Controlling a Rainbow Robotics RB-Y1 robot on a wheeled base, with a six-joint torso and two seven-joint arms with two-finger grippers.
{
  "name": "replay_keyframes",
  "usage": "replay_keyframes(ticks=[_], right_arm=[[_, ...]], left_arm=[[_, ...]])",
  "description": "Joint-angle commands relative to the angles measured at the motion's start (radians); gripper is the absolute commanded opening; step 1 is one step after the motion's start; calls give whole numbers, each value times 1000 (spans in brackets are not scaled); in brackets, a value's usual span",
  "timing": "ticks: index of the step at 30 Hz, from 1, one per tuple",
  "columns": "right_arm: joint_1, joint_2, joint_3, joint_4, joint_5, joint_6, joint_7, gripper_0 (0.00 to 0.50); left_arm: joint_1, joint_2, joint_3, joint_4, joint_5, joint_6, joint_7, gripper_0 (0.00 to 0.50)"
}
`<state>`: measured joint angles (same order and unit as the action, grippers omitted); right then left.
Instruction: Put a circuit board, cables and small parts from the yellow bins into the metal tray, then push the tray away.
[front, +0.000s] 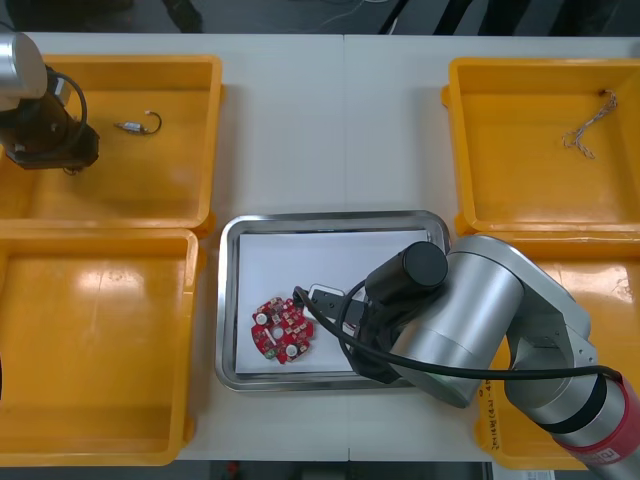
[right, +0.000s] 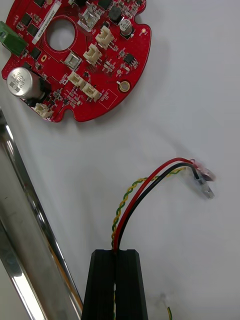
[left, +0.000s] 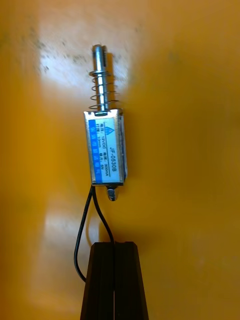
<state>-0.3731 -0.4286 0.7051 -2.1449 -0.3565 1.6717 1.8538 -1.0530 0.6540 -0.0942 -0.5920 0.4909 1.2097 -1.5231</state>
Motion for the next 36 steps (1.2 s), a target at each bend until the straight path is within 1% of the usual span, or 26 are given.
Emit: replay_keyframes(ticks=[1,4,6,7,8,16,19,21,23,27,30,32,34,36], right_arm=[[14,-21,19,-7,21,-15,22,0],[16,-22,20,-7,30,-15,18,5],[14,-21,19,-7,37,-15,16,240],[14,-21,19,-9,44,-15,15,453],[14,-22,19,-7,47,-15,13,500],[13,-41,16,-10,56,-13,-1,500],[11,-41,-4,-26,57,13,-7,500],[5,-38,-16,-41,57,40,-10,500],[-6,-28,-35,-64,57,83,-16,500],[-46,-5,-72,-96,51,161,-30,500],[-73,16,-111,-118,42,223,-39,500],[-90,27,-138,-130,31,248,-44,500],[-105,36,-168,-144,21,248,-50,500],[-127,37,-208,-164,-6,248,-59,500]], left_arm=[[-42,4,28,-104,5,103,-92,0],[-41,9,48,-147,-3,163,-88,0],[-41,9,51,-163,5,189,-83,0],[-42,9,51,-170,6,203,-81,0],[-41,9,51,-178,9,214,-78,0],[-41,-10,50,-198,51,289,-63,0],[-38,-13,50,-207,69,327,-58,0],[-25,-14,50,-232,78,352,-55,0],[13,-17,50,-299,89,376,-46,0],[77,-17,30,-404,124,384,-22,0],[93,-17,-2,-439,132,384,21,0],[99,-19,-28,-457,136,384,49,0],[105,-22,-45,-471,143,384,72,0],[119,-24,-56,-489,150,384,81,0]])
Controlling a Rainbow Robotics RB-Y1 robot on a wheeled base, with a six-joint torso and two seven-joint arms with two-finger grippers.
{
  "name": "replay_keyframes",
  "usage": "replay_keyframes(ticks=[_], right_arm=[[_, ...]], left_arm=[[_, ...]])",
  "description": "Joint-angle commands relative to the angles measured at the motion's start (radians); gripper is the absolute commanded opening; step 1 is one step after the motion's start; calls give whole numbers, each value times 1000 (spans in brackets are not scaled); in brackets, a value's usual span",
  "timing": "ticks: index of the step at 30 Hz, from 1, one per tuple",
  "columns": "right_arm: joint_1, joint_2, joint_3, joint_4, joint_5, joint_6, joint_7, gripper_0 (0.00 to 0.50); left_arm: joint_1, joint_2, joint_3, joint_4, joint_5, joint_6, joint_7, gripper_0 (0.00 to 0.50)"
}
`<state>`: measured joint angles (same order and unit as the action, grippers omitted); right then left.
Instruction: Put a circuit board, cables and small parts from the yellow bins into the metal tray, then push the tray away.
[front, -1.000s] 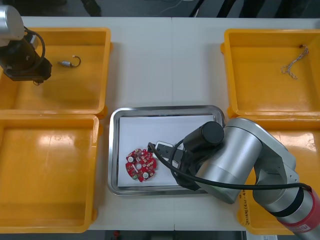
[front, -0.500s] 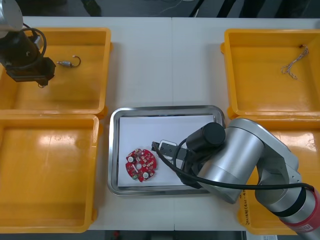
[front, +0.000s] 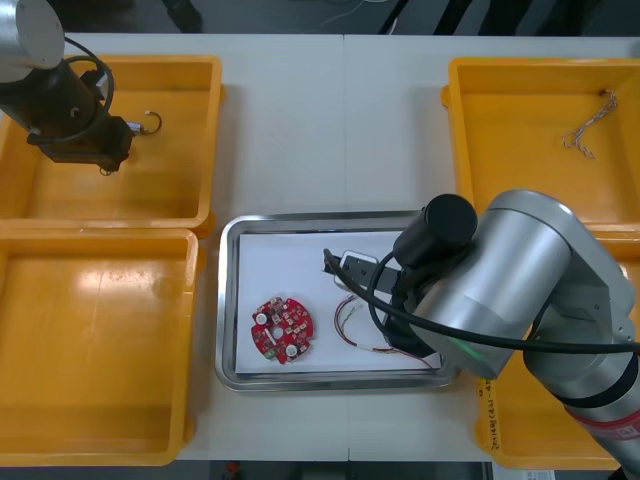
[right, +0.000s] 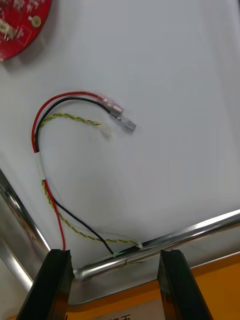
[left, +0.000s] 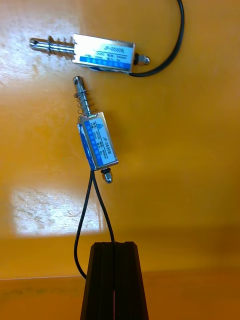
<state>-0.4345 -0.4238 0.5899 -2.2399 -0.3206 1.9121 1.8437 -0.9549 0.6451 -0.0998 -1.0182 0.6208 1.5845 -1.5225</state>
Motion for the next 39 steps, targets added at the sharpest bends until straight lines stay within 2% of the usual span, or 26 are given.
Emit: replay_keyframes(ticks=[1,9,14,15,16,17,18,19,20,29,39], right_arm=[[-69,31,-104,-72,-49,8,-52,500],[-109,-7,-312,-84,-215,8,-84,500],[-121,-50,-415,-84,-259,8,-104,500],[-124,-59,-435,-84,-256,8,-109,500],[-125,-64,-446,-84,-255,8,-109,500],[-129,-72,-463,-84,-248,8,-112,500],[-135,-81,-476,-81,-245,8,-115,500],[-138,-84,-484,-78,-244,8,-116,500],[-144,-90,-498,-72,-242,8,-121,500],[-234,-93,-628,39,-258,8,-150,500],[-339,-109,-748,261,-270,8,-169,500]], left_arm=[[25,-16,-51,-65,22,9,81,0],[76,-15,-52,-86,40,-14,74,0],[77,-16,-52,-86,42,-15,81,2],[79,-15,-52,-86,42,-17,82,111],[79,-15,-52,-86,42,-18,82,166],[79,-15,-52,-86,40,-23,81,254],[79,-15,-51,-86,36,-24,76,390],[79,-15,-51,-86,36,-26,76,433],[79,-15,-51,-85,34,-27,76,497],[77,-1,-52,-86,48,-32,70,500],[58,64,-52,-134,65,5,55,500]])
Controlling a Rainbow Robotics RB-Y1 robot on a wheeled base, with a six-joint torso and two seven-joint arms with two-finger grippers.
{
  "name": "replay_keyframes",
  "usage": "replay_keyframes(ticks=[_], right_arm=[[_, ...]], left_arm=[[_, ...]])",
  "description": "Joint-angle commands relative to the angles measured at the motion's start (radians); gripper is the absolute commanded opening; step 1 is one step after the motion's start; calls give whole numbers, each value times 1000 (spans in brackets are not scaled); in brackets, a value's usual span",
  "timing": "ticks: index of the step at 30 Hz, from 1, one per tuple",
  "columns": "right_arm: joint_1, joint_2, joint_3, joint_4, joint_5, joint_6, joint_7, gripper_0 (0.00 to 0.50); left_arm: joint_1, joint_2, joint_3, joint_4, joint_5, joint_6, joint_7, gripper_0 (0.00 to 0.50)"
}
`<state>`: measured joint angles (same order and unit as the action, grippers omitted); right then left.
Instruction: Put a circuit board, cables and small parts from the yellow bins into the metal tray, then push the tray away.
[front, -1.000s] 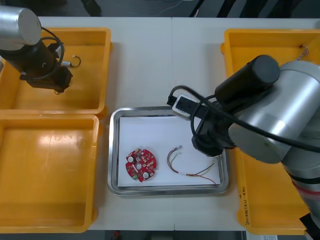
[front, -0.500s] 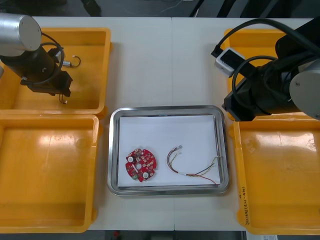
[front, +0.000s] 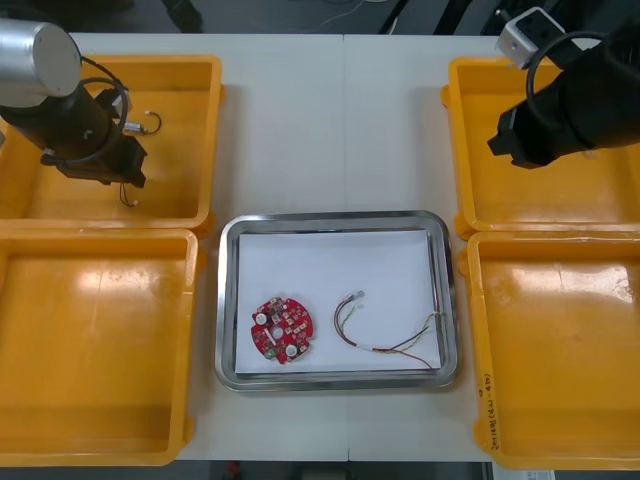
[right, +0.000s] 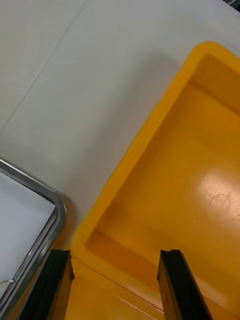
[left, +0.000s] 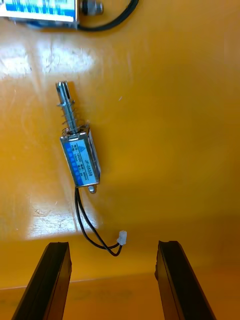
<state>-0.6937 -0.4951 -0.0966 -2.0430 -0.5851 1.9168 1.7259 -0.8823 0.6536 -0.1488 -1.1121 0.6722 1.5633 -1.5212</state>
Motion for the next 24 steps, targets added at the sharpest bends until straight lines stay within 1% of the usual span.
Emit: replay_keyframes(ticks=[1,6,14,18,24], right_arm=[[-84,-39,-68,75,-1,3,-51,500],[-109,-62,-106,156,27,3,-55,500],[-121,-88,-155,267,82,3,-72,500],[-145,-100,-169,343,103,3,-83,500],[-171,-103,-186,415,136,3,-108,500]], left_arm=[[-18,55,-3,-41,12,31,52,500],[-57,57,-3,-20,-8,75,53,500],[-127,41,-3,92,-17,70,35,500],[-162,31,-3,164,-25,35,21,500],[-187,6,-3,245,-37,-61,1,500]])
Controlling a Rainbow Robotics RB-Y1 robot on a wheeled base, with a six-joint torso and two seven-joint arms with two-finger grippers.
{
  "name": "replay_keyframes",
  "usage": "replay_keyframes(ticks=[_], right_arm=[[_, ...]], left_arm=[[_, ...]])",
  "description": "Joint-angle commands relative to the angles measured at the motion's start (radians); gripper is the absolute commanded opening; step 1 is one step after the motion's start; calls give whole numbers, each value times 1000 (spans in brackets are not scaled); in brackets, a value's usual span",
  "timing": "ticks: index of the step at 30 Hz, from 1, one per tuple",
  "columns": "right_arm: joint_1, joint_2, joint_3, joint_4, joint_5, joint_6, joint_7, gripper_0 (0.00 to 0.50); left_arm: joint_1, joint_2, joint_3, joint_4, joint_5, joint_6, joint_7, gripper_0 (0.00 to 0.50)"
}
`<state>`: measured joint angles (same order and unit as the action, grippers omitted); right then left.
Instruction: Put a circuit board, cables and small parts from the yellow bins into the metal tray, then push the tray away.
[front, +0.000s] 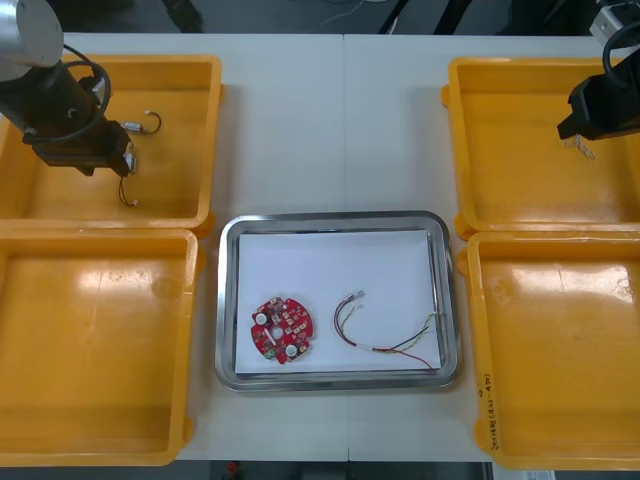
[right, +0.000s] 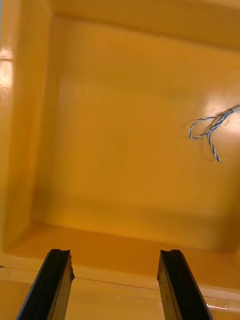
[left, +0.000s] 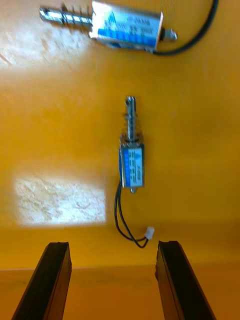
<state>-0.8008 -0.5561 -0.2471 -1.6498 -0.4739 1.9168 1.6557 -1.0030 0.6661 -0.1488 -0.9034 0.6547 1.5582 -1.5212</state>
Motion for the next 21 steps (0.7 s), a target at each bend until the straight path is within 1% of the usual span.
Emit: replay_keyframes(ticks=[1,5,11,15,17,21], right_arm=[[-71,-42,-35,39,29,3,-42,500],[-98,-42,-32,100,51,3,-56,500],[-129,-42,-15,206,70,3,-68,500],[-163,-41,-5,295,86,-50,-76,500],[-192,-39,-6,361,95,-81,-80,500],[-235,-41,-5,456,116,-128,-83,500]], left_arm=[[-72,-11,-3,54,-20,-78,-5,500],[-86,-28,-3,103,-24,-142,-17,500],[-89,-53,-3,124,-26,-195,-25,500],[-89,-68,-3,144,-29,-225,-27,500],[-89,-72,-6,158,-29,-250,-34,500],[-89,-74,-23,173,-30,-264,-42,500]])
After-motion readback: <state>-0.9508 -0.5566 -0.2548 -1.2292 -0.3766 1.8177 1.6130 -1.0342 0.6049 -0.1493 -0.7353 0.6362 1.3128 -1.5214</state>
